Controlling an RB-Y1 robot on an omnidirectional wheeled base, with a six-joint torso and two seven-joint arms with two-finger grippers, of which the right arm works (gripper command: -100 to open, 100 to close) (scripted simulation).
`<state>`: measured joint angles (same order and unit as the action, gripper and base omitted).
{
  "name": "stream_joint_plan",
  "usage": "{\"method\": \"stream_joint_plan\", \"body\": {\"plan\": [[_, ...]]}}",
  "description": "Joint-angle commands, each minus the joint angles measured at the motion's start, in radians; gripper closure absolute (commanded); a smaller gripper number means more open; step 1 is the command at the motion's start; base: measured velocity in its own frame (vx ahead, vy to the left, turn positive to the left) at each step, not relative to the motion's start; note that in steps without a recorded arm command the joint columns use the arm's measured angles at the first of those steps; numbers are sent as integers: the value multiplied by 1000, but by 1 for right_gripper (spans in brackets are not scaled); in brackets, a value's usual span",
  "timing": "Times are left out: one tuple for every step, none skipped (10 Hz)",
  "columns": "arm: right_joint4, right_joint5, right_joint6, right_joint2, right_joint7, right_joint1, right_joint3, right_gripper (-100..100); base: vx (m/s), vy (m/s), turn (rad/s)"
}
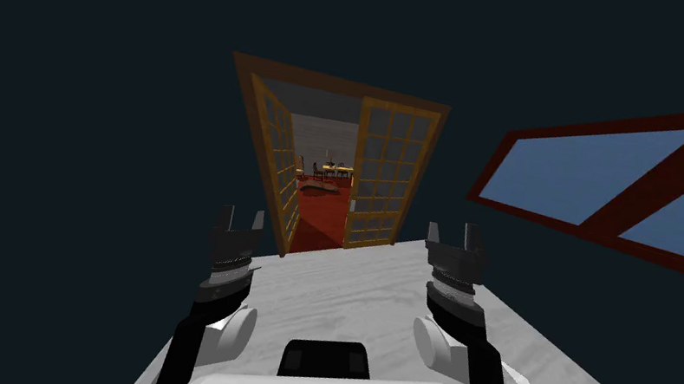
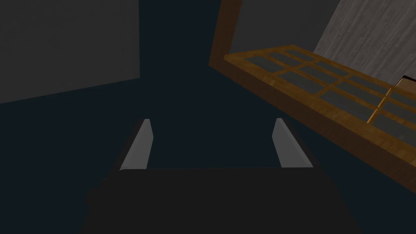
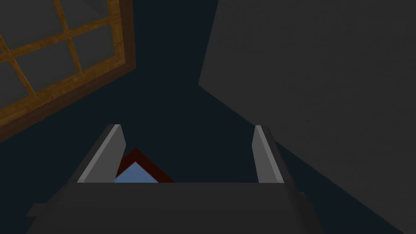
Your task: Push the door open
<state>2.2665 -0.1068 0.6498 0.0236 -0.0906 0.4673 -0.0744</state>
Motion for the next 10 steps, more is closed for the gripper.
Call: {"method": "stream_joint_plan", "body": {"plan": [[-33,-16,8,-12,-21,-9,7,-100,51,-16,100],[-55,-26,13,-19,-35,-16,11,-100,102,-42,128],[-77,-36,18,-26,-49,-22,15,-100,127,-58,102],[-109,-51,25,-34,-69,-31,22,-100,138,-36,132],[-124,-58,29,-38,-79,-36,25,-100,120,-37,92],[-140,-66,33,-42,-89,-40,28,-100,87,-43,52],[-158,-74,37,-46,-100,-45,31,-100,66,-42,68],[-197,-93,46,-54,-125,-57,39,-100,101,-58,125],[-217,-102,51,-58,-138,-62,43,-100,118,-51,136],[-236,-111,55,-62,-150,-68,47,-100,105,-57,94]]}}
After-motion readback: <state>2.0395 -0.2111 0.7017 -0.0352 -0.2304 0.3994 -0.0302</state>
